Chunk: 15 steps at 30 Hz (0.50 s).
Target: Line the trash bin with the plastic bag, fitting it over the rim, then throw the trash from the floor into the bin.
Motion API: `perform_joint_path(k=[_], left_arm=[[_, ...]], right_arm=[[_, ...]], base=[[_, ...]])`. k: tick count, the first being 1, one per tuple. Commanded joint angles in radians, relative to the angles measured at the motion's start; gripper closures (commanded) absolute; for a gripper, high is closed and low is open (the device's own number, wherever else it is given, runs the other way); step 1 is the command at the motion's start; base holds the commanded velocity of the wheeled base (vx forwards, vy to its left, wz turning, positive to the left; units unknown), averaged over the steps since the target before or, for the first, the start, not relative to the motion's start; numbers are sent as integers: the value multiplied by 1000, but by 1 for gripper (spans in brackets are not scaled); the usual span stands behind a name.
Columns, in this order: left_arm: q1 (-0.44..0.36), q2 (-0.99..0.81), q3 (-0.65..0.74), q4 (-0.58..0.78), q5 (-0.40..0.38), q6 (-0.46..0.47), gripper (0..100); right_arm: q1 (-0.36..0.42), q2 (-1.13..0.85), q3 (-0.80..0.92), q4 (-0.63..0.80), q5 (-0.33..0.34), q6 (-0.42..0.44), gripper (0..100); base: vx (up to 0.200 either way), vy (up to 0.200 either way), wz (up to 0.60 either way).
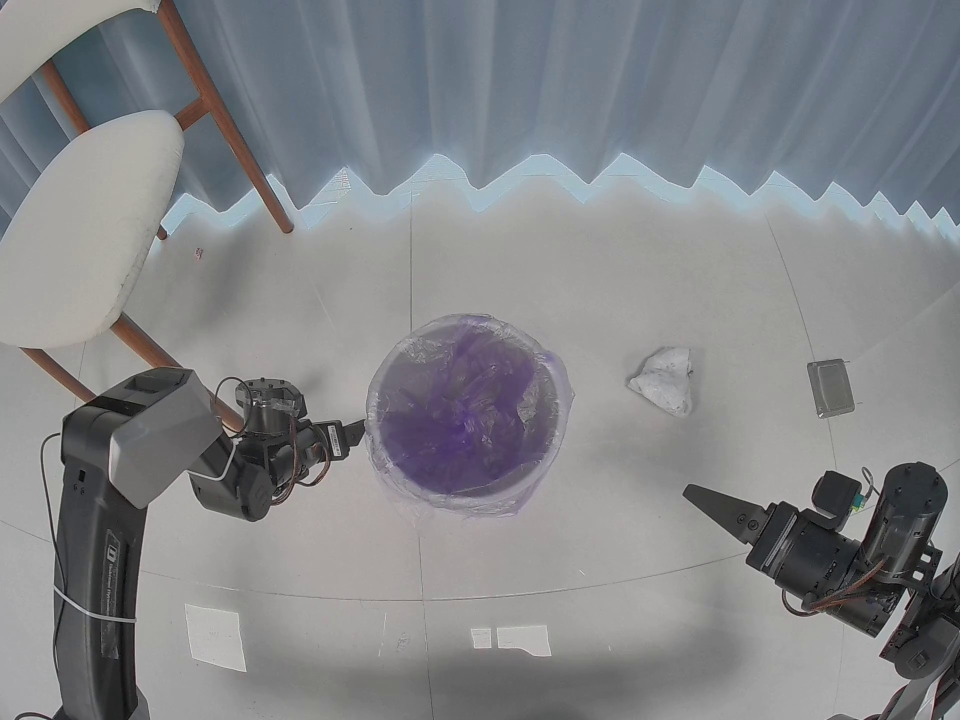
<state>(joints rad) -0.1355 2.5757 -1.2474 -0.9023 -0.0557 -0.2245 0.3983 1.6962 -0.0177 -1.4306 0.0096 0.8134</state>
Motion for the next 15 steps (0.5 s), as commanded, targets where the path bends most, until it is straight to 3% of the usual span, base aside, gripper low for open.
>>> perform_joint_path(k=[1, 4, 10, 15], left_arm=[[5, -178, 209, -15, 7, -3, 0], [4, -298, 385, -55, 1, -3, 0], [-33, -424, 566, -147, -10, -3, 0], [-121, -532, 760, -196, -50, -6, 0]], right_arm=[[36, 2, 18, 6, -10, 4, 0], [53, 19, 18, 16, -16, 24, 0], [54, 60, 18, 27, -37, 30, 0], [79, 140, 18, 13, -40, 24, 0]], base=[[0, 0, 0], [0, 0, 0], [0, 0, 0], [0, 0, 0]])
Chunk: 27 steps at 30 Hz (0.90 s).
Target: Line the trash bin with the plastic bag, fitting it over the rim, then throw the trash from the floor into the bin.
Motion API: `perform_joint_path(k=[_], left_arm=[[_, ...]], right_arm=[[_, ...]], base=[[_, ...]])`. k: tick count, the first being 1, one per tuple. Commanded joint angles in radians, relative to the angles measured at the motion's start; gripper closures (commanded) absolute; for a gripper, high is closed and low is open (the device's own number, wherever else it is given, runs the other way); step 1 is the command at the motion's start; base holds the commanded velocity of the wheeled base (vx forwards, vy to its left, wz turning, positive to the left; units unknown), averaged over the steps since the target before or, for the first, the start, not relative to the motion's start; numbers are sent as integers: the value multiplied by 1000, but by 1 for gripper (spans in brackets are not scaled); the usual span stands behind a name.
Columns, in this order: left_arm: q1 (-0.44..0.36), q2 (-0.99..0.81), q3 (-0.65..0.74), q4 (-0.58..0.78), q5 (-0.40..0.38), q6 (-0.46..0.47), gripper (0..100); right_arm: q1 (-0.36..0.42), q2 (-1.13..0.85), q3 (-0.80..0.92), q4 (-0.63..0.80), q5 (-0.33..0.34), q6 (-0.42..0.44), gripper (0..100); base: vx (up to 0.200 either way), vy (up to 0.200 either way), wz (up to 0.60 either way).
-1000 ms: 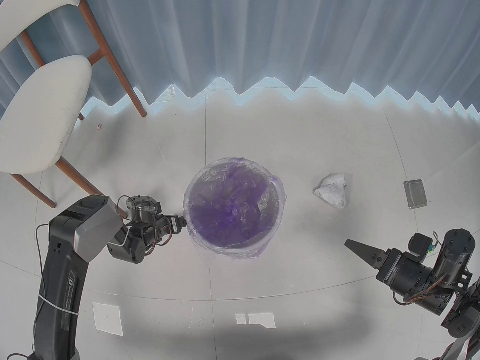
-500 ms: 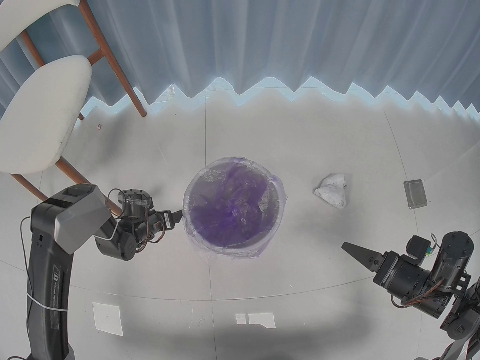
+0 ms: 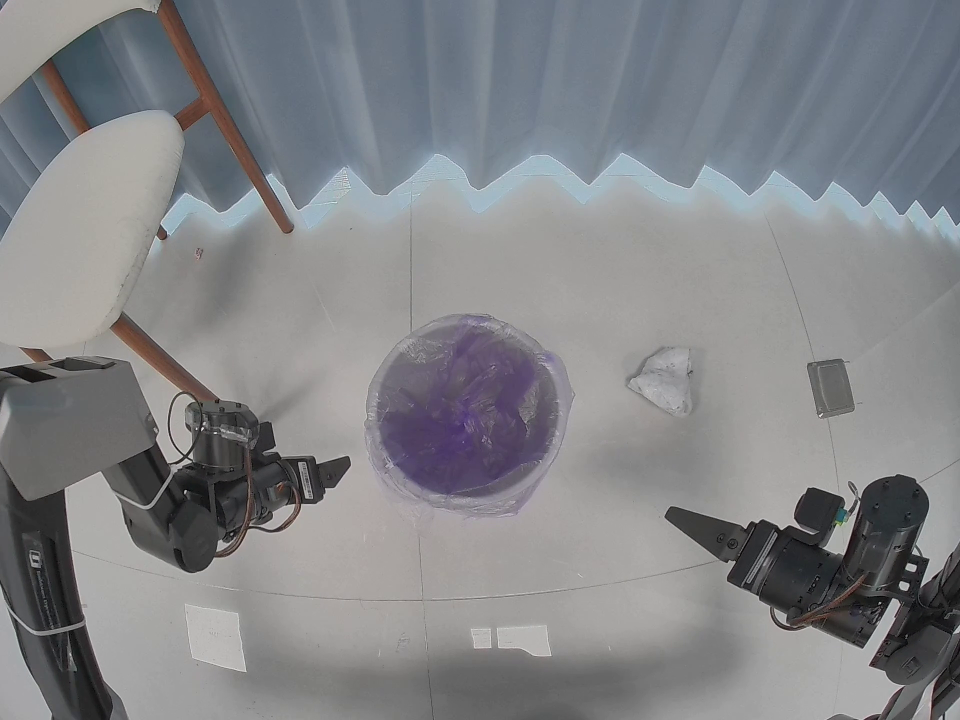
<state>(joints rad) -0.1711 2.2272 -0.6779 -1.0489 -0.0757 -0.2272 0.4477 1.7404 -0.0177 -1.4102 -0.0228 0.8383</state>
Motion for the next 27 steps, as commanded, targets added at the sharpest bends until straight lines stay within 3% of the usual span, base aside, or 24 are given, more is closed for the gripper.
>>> perform_joint_path(k=[1, 9, 13, 23, 27], left_arm=[[-104, -192, 227, -49, -36, -1, 0], [-169, -150, 348, -163, -38, -15, 0], [-185, -104, 379, -255, -38, -15, 0], [-203, 66, 429, -448, -9, -18, 0], [-211, 95, 414, -457, -2, -46, 0]], right_arm=[[39, 111, 18, -9, -8, -1, 0], [141, 307, 13, -159, -14, -16, 0], [144, 413, -47, -161, -31, -65, 0], [157, 588, -202, -161, -36, -81, 0], [157, 633, -274, -161, -42, -79, 0]], base=[[0, 0, 0], [0, 0, 0], [0, 0, 0], [0, 0, 0], [0, 0, 0]])
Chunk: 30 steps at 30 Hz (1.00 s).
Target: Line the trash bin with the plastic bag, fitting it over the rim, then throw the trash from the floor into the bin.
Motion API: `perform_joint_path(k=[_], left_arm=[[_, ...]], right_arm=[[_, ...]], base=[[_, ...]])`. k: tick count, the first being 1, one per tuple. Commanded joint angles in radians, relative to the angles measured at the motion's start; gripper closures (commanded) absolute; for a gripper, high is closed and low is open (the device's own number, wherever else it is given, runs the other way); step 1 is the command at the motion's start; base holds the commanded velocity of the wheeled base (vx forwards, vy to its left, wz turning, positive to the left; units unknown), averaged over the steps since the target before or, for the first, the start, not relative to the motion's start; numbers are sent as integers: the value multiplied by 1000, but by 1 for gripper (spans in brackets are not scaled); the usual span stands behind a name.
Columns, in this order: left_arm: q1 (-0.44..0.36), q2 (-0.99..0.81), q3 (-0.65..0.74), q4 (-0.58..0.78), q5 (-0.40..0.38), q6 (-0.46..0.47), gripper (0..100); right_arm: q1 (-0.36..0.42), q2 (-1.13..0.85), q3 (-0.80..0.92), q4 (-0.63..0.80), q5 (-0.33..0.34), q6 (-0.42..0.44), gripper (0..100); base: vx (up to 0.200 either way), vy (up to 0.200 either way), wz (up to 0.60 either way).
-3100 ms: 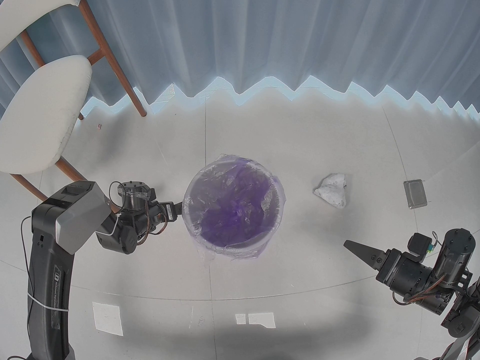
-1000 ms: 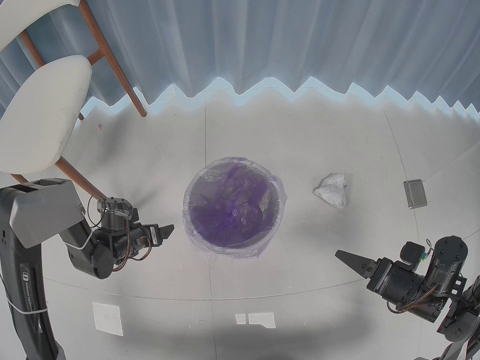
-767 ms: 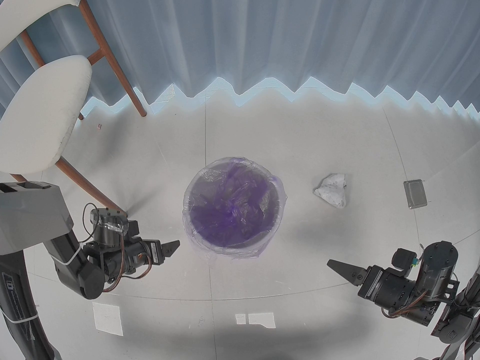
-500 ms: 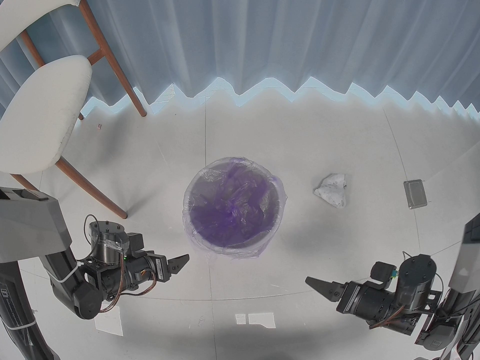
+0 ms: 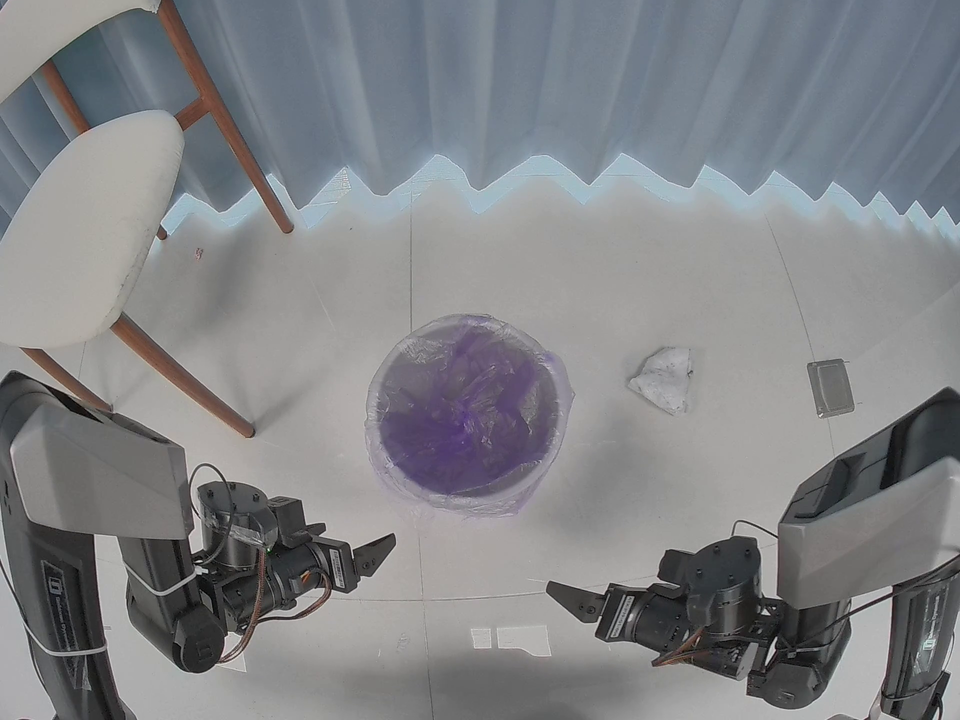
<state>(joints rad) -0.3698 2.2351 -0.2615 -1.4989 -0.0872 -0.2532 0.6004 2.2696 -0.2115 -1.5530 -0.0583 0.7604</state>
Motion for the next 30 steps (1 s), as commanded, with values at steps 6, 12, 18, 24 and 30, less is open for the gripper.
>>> perform_joint_path(k=[6, 12, 18, 24, 30], left_arm=[[-9, 124, -73, -6, 38, -61, 0], [-5, 170, -140, -6, 55, -103, 0], [-1, 198, -183, -6, 53, -106, 0], [3, 219, -239, 8, 55, -106, 0], [3, 219, -282, 48, 55, -116, 0]], right_arm=[[-10, 165, -213, -18, -17, 0, 0], [-64, 219, -325, -18, -17, -6, 0], [-93, 258, -399, -16, -12, -3, 0], [-93, 298, -456, -12, -12, -6, 0], [-103, 317, -508, 21, -12, -20, 0]], base=[[0, 0, 0], [0, 0, 0], [0, 0, 0], [0, 0, 0], [0, 0, 0]])
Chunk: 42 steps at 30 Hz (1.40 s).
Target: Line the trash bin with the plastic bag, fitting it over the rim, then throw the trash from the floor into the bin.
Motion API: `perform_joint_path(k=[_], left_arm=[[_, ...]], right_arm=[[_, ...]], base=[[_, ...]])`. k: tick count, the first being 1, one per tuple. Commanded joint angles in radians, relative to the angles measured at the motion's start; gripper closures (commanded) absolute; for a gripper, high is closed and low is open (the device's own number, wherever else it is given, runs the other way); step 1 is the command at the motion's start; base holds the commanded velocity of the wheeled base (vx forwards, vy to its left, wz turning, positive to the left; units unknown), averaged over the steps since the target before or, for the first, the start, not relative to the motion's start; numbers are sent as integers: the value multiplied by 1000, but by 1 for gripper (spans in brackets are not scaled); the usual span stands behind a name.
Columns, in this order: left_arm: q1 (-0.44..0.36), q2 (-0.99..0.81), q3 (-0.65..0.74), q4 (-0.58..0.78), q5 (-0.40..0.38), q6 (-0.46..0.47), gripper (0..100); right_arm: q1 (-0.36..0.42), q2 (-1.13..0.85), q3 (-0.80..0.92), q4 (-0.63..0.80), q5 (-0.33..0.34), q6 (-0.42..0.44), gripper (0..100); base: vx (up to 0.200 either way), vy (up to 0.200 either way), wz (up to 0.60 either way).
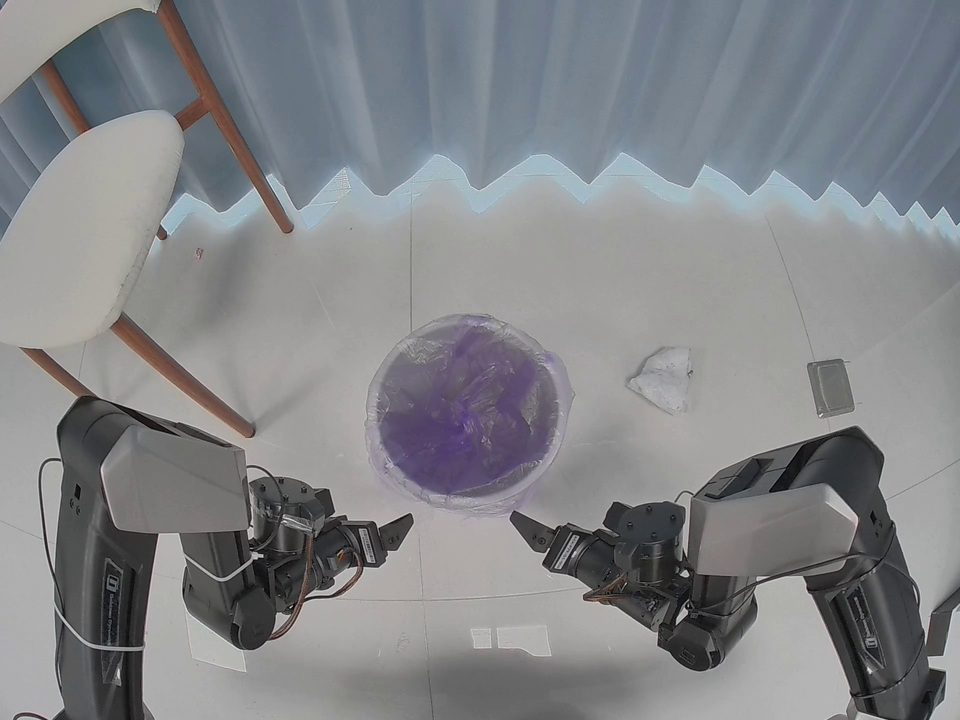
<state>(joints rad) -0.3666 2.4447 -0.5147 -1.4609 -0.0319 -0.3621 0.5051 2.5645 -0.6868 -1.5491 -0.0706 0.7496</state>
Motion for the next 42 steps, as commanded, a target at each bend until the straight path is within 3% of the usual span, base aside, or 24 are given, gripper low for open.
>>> perform_joint_path(k=[1, 22, 29, 36, 42], left_arm=[[0, 11, -36, 16, 0, -9, 0], [26, 4, -111, 89, -10, -15, 0], [29, 5, -173, 180, 0, -15, 0], [34, 20, -343, 386, 47, -17, 0], [31, 43, -433, 450, 47, -15, 0]], right_arm=[[-14, 23, -43, 32, 2, -16, 0], [-65, 45, -227, 198, 31, -70, 0], [-71, 43, -273, 300, 45, -93, 0], [-83, 45, -347, 411, 45, -141, 0], [-85, 51, -408, 491, 41, -170, 0]], base=[[0, 0, 0], [0, 0, 0], [0, 0, 0], [0, 0, 0], [0, 0, 0]])
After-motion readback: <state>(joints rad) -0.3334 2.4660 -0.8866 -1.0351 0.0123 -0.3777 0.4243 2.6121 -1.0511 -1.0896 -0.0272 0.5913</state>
